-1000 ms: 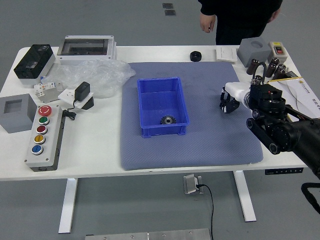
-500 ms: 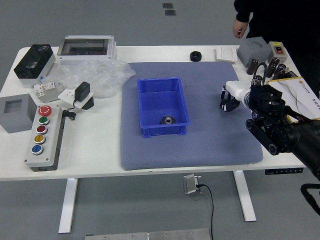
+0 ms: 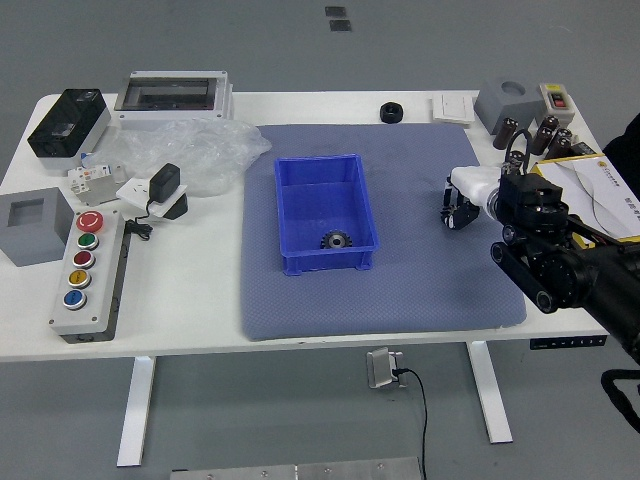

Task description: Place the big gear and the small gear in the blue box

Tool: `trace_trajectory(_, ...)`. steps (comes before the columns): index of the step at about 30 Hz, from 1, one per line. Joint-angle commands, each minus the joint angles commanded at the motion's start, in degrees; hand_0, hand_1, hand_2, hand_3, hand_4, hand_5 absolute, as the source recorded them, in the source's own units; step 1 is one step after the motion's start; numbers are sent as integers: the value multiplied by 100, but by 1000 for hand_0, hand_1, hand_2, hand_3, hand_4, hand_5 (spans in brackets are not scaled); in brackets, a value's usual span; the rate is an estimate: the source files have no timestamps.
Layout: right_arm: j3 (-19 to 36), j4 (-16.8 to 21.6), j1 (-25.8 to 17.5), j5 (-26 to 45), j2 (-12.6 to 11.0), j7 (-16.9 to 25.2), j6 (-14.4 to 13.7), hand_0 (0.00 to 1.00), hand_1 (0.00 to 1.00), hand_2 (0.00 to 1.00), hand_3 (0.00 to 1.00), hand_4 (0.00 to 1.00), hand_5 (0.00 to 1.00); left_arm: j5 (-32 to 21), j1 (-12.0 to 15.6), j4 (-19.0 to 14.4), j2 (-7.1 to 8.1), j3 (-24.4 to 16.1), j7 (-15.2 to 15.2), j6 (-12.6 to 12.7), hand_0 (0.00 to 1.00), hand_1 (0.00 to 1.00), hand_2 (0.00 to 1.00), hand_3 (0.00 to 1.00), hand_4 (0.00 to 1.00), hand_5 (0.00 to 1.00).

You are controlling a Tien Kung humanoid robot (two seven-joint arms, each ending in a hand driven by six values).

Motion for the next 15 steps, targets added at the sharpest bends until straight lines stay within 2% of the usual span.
trace_trajectory(5,18,29,22,-5,-24,-7,-22,568,408,423,494,724,119,9,3,0,3,-12,1,-1,827,838,836,833,509,82)
trace_trajectory(6,19,32,24,-6,-26,-9,-26,561,397,409,448,694,134,11,3,0,3,-15,1,-1,827,838,837,833,509,82)
trace_trajectory(15,47,106,50,-9,-95,-26,-29,567,397,411,445,683,129,32,12,0,2,-48,6,-2,827,839,837,832,509,83)
